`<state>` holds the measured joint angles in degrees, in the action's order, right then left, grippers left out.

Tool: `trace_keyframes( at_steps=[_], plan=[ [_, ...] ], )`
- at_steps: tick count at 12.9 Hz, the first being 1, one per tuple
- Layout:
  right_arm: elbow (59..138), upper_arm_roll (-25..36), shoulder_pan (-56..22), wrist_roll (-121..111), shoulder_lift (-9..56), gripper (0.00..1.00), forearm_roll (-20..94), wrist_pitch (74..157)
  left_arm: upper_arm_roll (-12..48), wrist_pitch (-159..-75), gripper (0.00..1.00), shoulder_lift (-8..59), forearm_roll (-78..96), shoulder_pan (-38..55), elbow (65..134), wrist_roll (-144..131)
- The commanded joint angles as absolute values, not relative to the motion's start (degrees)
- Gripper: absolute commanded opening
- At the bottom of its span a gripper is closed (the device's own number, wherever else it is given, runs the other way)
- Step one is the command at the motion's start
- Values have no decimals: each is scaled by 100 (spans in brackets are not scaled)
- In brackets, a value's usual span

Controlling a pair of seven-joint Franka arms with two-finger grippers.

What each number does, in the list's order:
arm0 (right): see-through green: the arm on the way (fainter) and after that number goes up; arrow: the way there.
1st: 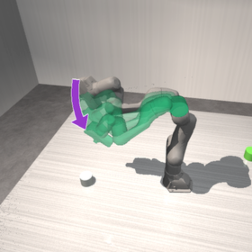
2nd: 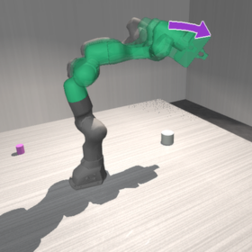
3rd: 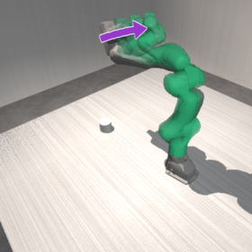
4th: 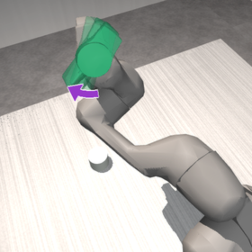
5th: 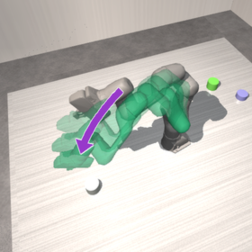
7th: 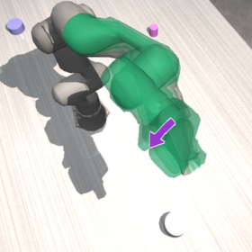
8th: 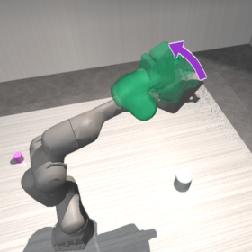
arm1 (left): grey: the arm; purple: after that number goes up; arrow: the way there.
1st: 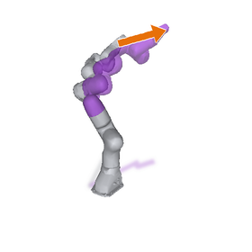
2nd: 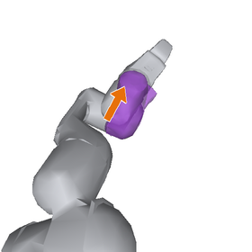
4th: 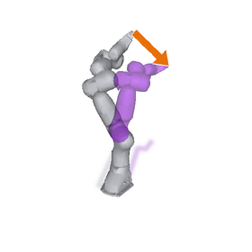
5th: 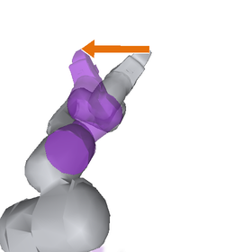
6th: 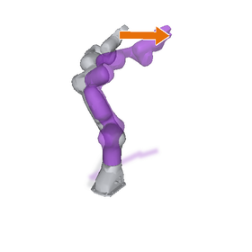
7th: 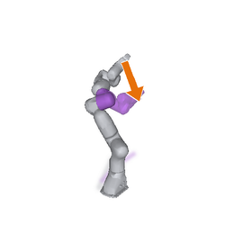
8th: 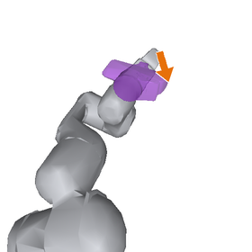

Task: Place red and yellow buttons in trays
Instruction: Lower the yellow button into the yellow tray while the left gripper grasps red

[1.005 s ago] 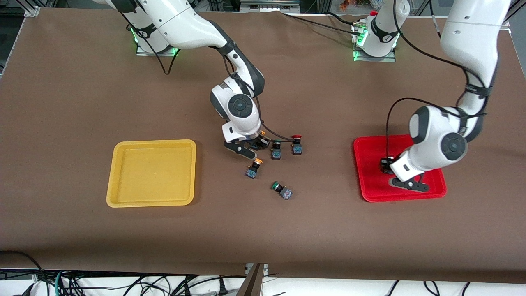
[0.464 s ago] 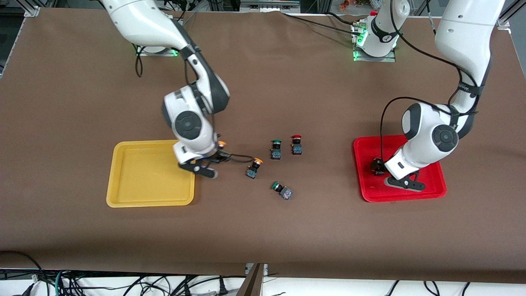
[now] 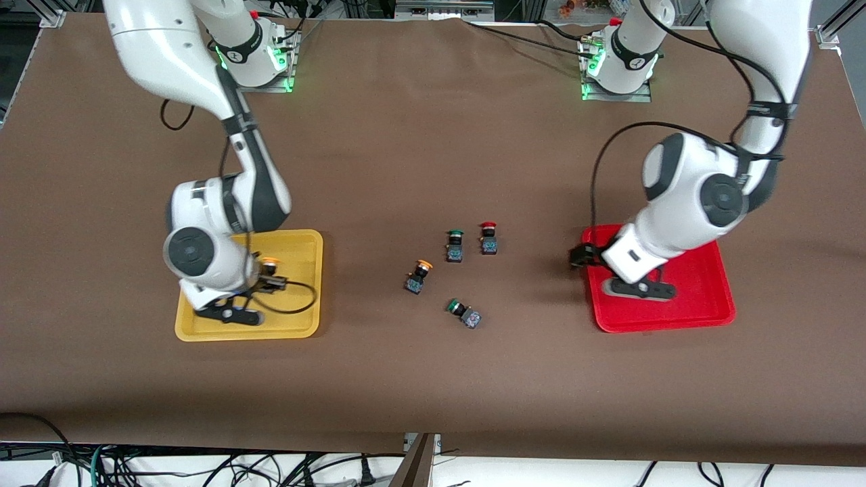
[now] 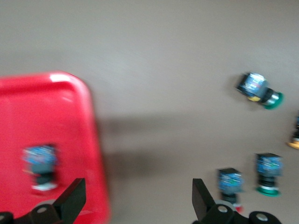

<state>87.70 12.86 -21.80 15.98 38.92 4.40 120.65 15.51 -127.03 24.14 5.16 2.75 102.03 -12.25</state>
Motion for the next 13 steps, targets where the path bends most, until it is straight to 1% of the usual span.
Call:
trace_keyframes(
  at_steps=[1,4,8,10,11,12,13],
  plan=[
    [8833,1213,-1654,645,4007,0,518,12322,1556,-12796,100,2916,580,868,10028,-1966],
    [8929,1195,-1406,510,4113,0,519,12550,1538,-13568,100,3418,291,1326,10037,-2591],
    [9290,1195,-1353,510,4113,0,527,13007,1538,-13623,100,3805,-323,1748,10055,-3329],
    [9299,1195,-1345,501,4113,7,527,12990,1547,-13632,100,3858,-570,1828,10055,-3541],
    [9299,1195,-1345,501,4113,8,519,12964,1547,-13632,100,3867,-571,1872,10055,-3612],
    [9299,1195,-1345,501,4113,27,519,12964,1538,-13632,100,3902,-571,1916,10055,-3630],
    [9281,1195,-1345,501,4105,81,519,12955,1538,-13632,100,3955,-580,1951,10055,-3639]
  ],
)
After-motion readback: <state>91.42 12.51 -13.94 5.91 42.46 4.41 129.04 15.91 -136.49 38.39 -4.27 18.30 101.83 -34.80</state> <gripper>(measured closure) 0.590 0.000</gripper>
